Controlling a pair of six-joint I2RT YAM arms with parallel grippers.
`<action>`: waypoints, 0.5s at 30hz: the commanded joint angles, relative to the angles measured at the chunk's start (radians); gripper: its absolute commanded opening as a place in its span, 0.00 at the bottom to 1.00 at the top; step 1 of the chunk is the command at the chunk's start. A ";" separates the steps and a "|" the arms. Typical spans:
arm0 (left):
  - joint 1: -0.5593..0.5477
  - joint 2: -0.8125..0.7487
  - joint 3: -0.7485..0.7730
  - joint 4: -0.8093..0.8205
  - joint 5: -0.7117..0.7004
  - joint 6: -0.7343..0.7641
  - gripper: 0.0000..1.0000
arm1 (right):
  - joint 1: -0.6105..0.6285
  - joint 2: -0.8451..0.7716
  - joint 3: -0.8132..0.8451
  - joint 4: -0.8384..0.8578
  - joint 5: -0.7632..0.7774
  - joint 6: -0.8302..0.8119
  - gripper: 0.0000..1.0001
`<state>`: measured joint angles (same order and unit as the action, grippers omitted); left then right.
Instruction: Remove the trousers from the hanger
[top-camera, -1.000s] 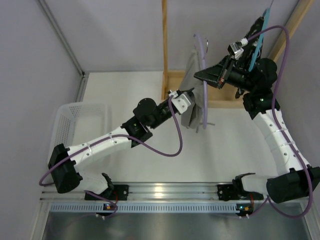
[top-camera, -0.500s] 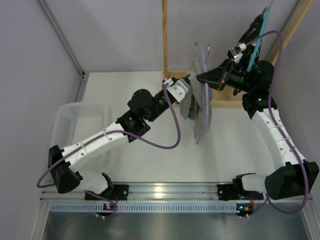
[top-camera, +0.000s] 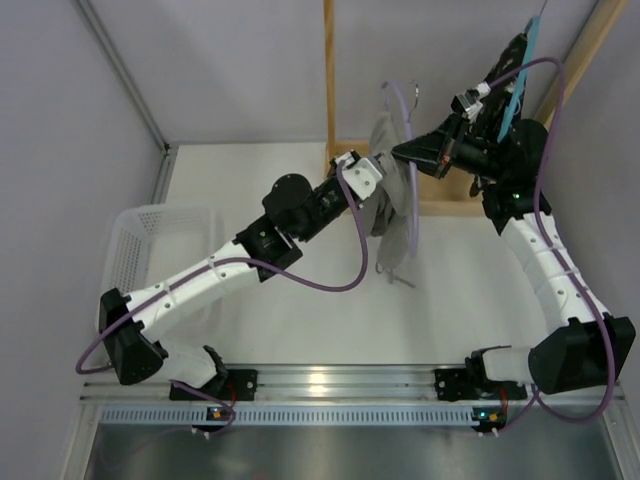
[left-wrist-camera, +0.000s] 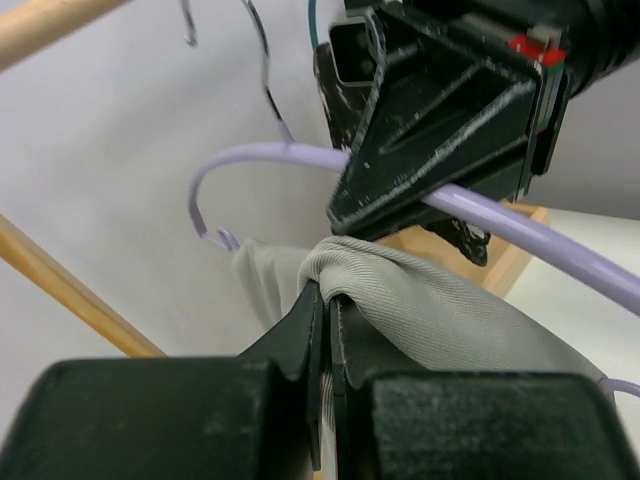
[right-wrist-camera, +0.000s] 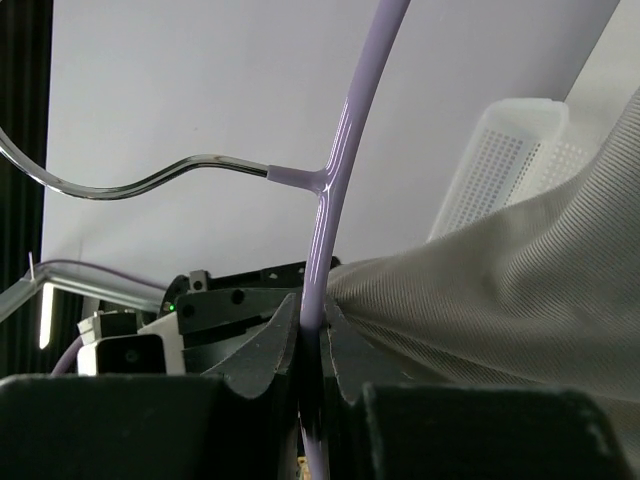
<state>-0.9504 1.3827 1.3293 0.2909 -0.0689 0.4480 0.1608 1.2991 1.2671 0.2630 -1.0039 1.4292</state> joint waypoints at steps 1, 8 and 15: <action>0.004 0.065 0.047 0.001 -0.018 -0.038 0.00 | 0.026 -0.034 0.081 0.099 -0.033 0.005 0.00; 0.032 0.171 0.163 -0.007 -0.101 -0.088 0.00 | 0.060 -0.034 0.057 0.073 -0.073 -0.010 0.00; 0.122 0.161 0.182 -0.078 -0.071 -0.238 0.00 | 0.057 -0.032 0.043 0.065 -0.067 0.000 0.00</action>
<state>-0.8913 1.5806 1.4940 0.2031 -0.1329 0.3080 0.1997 1.3003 1.2770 0.2447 -0.9977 1.4284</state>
